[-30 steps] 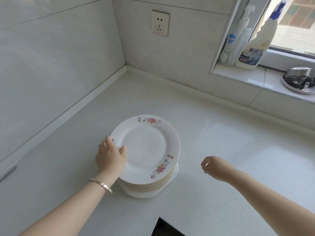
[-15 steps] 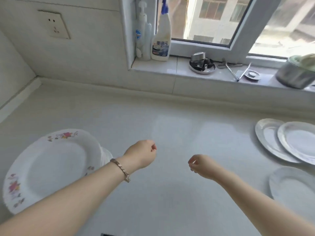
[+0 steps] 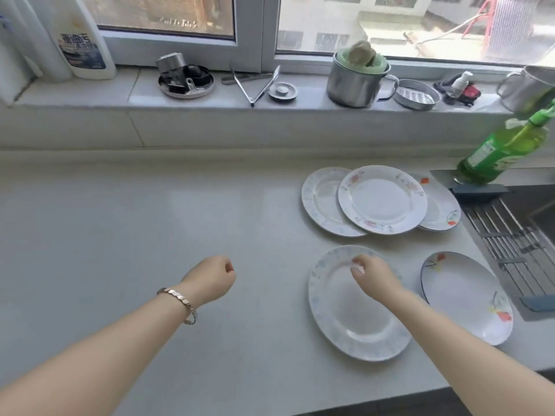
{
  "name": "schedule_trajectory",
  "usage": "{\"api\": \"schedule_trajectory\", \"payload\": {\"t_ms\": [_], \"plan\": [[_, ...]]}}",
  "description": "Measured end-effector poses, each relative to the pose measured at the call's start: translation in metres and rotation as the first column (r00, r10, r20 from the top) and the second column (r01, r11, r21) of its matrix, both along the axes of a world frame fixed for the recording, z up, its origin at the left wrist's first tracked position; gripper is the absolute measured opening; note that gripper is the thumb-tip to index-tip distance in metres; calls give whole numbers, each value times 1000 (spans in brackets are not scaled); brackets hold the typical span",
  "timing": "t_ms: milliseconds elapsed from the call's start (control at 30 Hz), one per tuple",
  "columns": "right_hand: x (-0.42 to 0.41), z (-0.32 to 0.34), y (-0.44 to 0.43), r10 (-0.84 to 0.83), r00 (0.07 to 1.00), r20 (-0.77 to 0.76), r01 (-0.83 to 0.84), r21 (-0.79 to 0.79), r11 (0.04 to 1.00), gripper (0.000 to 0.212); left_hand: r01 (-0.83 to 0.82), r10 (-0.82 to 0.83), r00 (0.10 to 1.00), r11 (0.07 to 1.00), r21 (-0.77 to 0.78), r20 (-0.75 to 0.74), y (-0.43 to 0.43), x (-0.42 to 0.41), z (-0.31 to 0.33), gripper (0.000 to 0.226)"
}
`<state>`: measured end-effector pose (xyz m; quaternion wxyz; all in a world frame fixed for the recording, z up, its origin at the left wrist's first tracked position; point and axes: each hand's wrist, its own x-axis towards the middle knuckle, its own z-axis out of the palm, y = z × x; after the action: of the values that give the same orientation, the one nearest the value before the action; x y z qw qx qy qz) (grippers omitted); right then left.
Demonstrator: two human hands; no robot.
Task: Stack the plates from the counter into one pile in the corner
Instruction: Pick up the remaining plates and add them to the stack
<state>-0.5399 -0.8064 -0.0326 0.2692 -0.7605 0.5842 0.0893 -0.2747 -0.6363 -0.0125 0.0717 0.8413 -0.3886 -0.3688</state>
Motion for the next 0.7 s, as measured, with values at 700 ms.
{"api": "schedule_trajectory", "payload": {"t_ms": [700], "plan": [[-40, -14, -76, -65, 984, 164, 59, 41, 997, 52, -318, 317, 945, 948, -5, -87, 14, -1, -20, 21]]}}
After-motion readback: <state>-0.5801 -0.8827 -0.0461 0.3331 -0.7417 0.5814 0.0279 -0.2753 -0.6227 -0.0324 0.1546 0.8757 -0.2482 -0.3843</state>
